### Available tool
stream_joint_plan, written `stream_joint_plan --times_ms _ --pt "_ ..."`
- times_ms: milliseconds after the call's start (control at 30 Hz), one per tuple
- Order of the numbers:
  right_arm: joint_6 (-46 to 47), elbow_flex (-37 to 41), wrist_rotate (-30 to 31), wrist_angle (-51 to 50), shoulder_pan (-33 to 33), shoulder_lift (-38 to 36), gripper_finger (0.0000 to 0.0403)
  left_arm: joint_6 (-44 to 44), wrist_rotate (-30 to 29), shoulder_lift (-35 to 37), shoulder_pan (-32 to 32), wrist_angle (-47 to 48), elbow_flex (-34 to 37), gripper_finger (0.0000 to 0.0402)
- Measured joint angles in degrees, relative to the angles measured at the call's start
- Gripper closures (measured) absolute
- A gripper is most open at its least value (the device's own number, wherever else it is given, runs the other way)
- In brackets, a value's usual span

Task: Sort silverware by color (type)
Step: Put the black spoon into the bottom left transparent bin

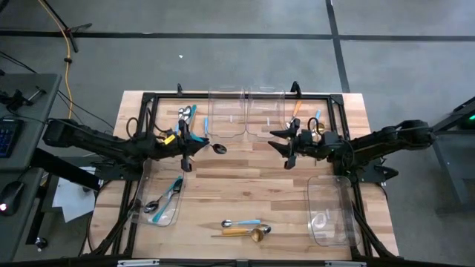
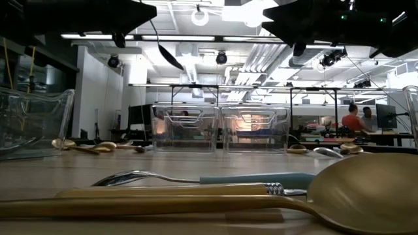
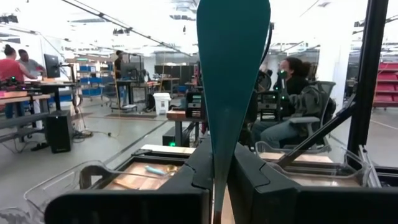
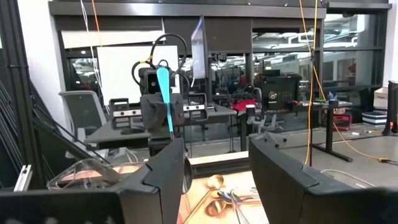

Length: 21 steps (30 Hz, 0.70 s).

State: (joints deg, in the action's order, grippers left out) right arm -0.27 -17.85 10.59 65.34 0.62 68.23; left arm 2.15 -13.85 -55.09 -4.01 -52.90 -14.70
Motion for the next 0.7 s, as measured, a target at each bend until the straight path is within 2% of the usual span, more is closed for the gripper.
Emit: stream_joint_plan --times_ms 333,467,567,700 --pt "-0.20 -0.02 0.00 -0.07 0.00 0.02 0.0237 1.32 0.02 0.00 -0.04 -0.04 -0.01 0.0392" --pt "-0.20 -0.04 0.02 -0.83 0.00 0.02 0.0237 2.91 0.72 0.04 -1.87 0.97 -0.43 0.0392" --pt "-0.20 -0.07 0.02 -1.73 0.00 0.02 0.0237 0.91 0.57 2.45 -4.23 14.16 -4.52 0.0392" --pt "0.18 -0.09 0.02 -2.21 0.00 0.04 0.0237 -4.29 -4.63 5.59 -8.35 45.39 -17.00 0.0392"
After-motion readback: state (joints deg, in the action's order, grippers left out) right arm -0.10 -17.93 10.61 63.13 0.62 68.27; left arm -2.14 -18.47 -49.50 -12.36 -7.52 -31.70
